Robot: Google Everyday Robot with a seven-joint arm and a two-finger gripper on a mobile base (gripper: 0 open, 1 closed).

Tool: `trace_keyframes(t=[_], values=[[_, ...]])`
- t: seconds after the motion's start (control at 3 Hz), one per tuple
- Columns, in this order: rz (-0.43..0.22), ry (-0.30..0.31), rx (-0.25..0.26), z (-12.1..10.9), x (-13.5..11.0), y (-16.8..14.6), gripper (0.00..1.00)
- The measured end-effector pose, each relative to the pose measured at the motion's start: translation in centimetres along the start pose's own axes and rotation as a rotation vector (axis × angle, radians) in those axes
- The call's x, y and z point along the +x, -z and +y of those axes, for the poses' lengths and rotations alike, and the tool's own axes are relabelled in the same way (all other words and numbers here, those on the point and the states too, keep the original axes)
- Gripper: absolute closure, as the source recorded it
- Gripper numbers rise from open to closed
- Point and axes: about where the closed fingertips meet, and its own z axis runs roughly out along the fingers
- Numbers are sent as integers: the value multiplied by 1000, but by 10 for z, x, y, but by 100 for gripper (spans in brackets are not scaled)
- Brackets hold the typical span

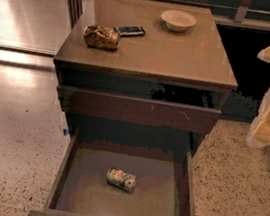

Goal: Pick 7up can from middle drawer and place on counter

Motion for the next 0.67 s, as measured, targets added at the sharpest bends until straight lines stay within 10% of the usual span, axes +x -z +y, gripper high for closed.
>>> trace_keyframes(t=[0.67], values=[[-21, 1, -3, 3, -2, -5, 0]])
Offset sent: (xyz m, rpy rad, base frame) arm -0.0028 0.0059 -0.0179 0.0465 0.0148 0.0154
